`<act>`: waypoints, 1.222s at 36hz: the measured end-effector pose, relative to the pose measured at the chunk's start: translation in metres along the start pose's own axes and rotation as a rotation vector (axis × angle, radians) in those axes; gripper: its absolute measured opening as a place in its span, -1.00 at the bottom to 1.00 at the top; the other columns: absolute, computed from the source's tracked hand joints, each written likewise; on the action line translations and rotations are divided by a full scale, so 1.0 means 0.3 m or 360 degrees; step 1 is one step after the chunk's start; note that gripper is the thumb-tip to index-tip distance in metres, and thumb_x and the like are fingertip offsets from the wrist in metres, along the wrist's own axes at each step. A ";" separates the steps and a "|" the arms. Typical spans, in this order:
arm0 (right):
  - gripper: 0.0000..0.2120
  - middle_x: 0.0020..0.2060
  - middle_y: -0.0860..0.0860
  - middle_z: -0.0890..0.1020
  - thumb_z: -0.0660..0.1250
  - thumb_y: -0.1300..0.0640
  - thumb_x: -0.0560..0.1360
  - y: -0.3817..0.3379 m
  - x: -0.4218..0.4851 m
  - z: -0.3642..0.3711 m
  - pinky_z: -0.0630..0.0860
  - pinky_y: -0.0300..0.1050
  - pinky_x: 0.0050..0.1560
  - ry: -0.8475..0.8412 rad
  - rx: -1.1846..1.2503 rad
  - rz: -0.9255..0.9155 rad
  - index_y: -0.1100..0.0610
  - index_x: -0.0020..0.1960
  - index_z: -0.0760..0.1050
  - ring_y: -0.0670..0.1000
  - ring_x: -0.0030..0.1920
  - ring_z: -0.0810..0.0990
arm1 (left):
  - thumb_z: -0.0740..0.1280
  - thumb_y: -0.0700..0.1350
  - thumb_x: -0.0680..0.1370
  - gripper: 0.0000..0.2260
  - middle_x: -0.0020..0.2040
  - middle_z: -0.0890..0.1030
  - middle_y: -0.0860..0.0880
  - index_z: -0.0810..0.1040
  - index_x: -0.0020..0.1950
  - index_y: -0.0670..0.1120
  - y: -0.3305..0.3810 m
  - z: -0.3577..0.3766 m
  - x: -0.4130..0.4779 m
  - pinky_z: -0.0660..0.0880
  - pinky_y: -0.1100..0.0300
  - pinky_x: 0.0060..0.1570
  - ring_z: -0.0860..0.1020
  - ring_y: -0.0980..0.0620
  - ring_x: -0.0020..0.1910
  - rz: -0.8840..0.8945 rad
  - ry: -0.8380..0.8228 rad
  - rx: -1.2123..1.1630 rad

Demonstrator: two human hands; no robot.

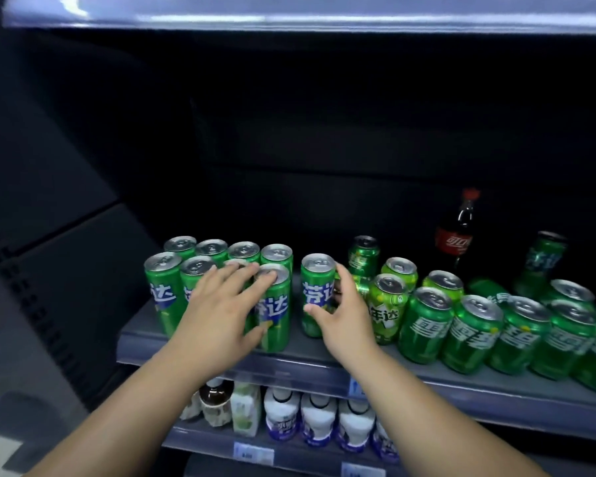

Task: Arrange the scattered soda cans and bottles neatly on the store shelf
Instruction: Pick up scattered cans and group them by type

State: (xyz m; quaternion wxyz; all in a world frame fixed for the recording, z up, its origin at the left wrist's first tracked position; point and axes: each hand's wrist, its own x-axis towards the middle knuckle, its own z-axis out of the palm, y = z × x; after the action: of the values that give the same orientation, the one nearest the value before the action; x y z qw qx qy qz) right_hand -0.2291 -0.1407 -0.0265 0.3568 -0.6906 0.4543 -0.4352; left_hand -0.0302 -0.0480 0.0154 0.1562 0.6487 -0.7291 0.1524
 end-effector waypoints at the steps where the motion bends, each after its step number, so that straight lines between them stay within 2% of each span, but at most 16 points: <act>1: -0.22 0.10 -0.47 0.44 0.52 0.19 0.45 0.003 0.003 0.011 0.36 -0.51 0.02 0.0017 0.0005 0.0013 -0.19 0.51 0.21 -0.55 0.05 0.43 | 0.41 0.21 0.37 -0.28 0.41 0.45 -0.03 0.33 0.49 0.08 -0.005 -0.004 0.006 0.30 -0.19 0.36 0.40 -0.19 0.38 0.0023 0.0005 0.0019; 3: -0.21 0.09 -0.49 0.43 0.52 0.18 0.45 0.007 0.005 0.023 0.32 -0.55 -0.01 0.0049 -0.0018 0.0033 -0.20 0.51 0.20 -0.59 0.04 0.41 | 0.34 0.25 0.35 -0.32 0.35 0.49 -0.01 0.37 0.45 0.11 -0.015 -0.020 0.022 0.36 -0.17 0.26 0.44 -0.16 0.30 0.0064 0.0000 0.0030; 5: -0.18 0.14 -0.40 0.46 0.56 0.12 0.42 0.014 0.002 0.026 0.32 -0.52 0.05 0.0075 -0.0090 0.0036 -0.19 0.52 0.20 -0.48 0.08 0.45 | 0.33 0.30 0.35 -0.34 0.32 0.49 0.03 0.38 0.42 0.15 -0.030 -0.041 0.047 0.35 -0.14 0.23 0.44 -0.12 0.28 0.0107 -0.0024 0.0024; 8: -0.16 0.29 -0.17 0.45 0.60 0.03 0.35 0.044 0.004 0.038 0.43 -0.17 0.28 0.0121 -0.0232 0.0121 -0.12 0.51 0.24 -0.15 0.23 0.47 | 0.35 0.35 0.33 -0.30 0.39 0.46 0.01 0.36 0.43 0.15 -0.051 -0.050 0.080 0.29 -0.14 0.32 0.41 -0.11 0.36 0.0175 -0.0080 0.0058; 10: -0.22 0.29 -0.11 0.52 0.59 0.02 0.36 0.064 0.014 0.046 0.51 0.03 0.28 0.0119 -0.0251 0.0178 -0.14 0.47 0.28 -0.07 0.22 0.54 | 0.33 0.36 0.35 -0.26 0.46 0.40 0.00 0.31 0.48 0.15 -0.054 -0.046 0.092 0.25 -0.17 0.38 0.36 -0.13 0.42 0.0204 -0.0126 0.0047; 11: -0.25 0.27 -0.11 0.55 0.58 0.03 0.37 0.068 0.021 0.048 0.52 0.05 0.27 0.0106 -0.0267 0.0188 -0.14 0.46 0.30 -0.06 0.22 0.55 | 0.33 0.36 0.35 -0.25 0.48 0.39 0.01 0.29 0.49 0.15 -0.053 -0.038 0.093 0.25 -0.17 0.38 0.35 -0.14 0.43 0.0206 -0.0135 0.0035; 14: -0.33 0.20 -0.12 0.61 0.56 0.08 0.40 0.066 0.051 0.048 0.51 -0.02 0.24 0.0085 -0.0306 0.0166 -0.15 0.41 0.35 -0.07 0.20 0.56 | 0.39 0.34 0.30 -0.22 0.41 0.47 0.03 0.32 0.47 0.14 -0.055 -0.012 0.082 0.33 -0.13 0.30 0.44 -0.14 0.37 0.0199 -0.0086 0.0041; 18: -0.33 0.15 -0.11 0.63 0.57 0.14 0.39 0.067 0.076 0.056 0.54 -0.01 0.22 0.0098 -0.0236 0.0199 -0.11 0.42 0.37 -0.09 0.14 0.58 | 0.39 0.29 0.29 -0.23 0.40 0.48 0.04 0.33 0.47 0.13 -0.067 0.009 0.074 0.28 -0.10 0.31 0.44 -0.12 0.36 0.0196 -0.0020 -0.0021; 22: -0.30 0.23 -0.10 0.59 0.54 0.11 0.42 0.080 0.066 0.073 0.50 -0.05 0.24 0.0138 -0.0244 0.0192 -0.17 0.46 0.32 -0.08 0.21 0.55 | 0.40 0.27 0.30 -0.23 0.40 0.46 0.04 0.31 0.48 0.12 -0.068 0.016 0.070 0.22 -0.09 0.34 0.41 -0.12 0.37 0.0194 -0.0021 -0.0014; 25: -0.36 0.25 -0.10 0.60 0.51 0.11 0.45 0.083 0.062 0.080 0.50 -0.03 0.28 0.0100 -0.0270 0.0140 -0.22 0.41 0.33 -0.10 0.23 0.55 | 0.38 0.27 0.30 -0.23 0.39 0.47 0.01 0.31 0.47 0.10 -0.062 0.020 0.070 0.15 -0.07 0.33 0.42 -0.14 0.36 0.0178 -0.0014 0.0009; 29: -0.41 0.21 -0.13 0.61 0.49 0.08 0.46 0.077 0.067 0.081 0.52 0.07 0.27 0.0048 -0.0303 0.0106 -0.27 0.35 0.32 -0.09 0.22 0.56 | 0.39 0.27 0.29 -0.21 0.40 0.47 -0.01 0.28 0.48 0.09 -0.052 0.023 0.070 0.19 -0.12 0.34 0.42 -0.17 0.36 0.0169 -0.0025 0.0043; 33: -0.34 0.28 -0.12 0.57 0.46 0.01 0.48 0.059 0.045 0.062 0.51 0.07 0.28 -0.0017 -0.0333 0.0090 -0.29 0.44 0.20 -0.04 0.26 0.54 | 0.45 0.24 0.29 -0.22 0.40 0.45 -0.05 0.28 0.46 0.12 -0.030 0.014 0.080 0.20 -0.18 0.35 0.34 -0.23 0.40 0.0118 -0.0052 0.0031; 37: -0.26 0.45 -0.07 0.40 0.36 -0.09 0.55 0.034 -0.027 -0.010 0.46 0.01 0.35 -0.0010 -0.0476 0.0020 -0.18 0.59 0.01 -0.05 0.40 0.42 | 0.42 0.25 0.32 -0.23 0.44 0.38 -0.11 0.29 0.48 0.11 0.037 -0.015 0.110 0.21 -0.25 0.38 0.24 -0.26 0.46 0.0192 -0.0012 0.0061; 40: -0.38 0.48 -0.11 0.36 0.30 -0.09 0.58 0.013 -0.096 -0.111 0.40 -0.01 0.40 0.0036 -0.0558 -0.0137 -0.16 0.57 0.14 -0.09 0.44 0.35 | 0.32 0.28 0.36 -0.27 0.46 0.35 -0.09 0.25 0.49 0.12 0.125 -0.036 0.151 0.20 -0.22 0.39 0.20 -0.23 0.49 0.0324 0.0025 -0.0005; 44: -0.54 0.33 -0.19 0.47 0.29 -0.05 0.55 -0.018 -0.168 -0.314 0.47 0.00 0.31 0.0247 -0.0548 -0.0283 -0.06 0.43 0.42 -0.16 0.34 0.43 | 0.22 0.31 0.40 -0.32 0.47 0.36 -0.06 0.27 0.49 0.13 0.269 -0.021 0.217 0.21 -0.18 0.41 0.22 -0.18 0.49 0.0452 -0.0022 -0.0112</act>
State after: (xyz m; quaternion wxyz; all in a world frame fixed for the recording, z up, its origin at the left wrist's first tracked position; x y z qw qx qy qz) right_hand -0.3252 -0.1009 -0.0010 0.1577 -0.7432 0.4852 -0.4329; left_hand -0.1172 -0.0948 0.0471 0.1508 0.5342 -0.8194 0.1429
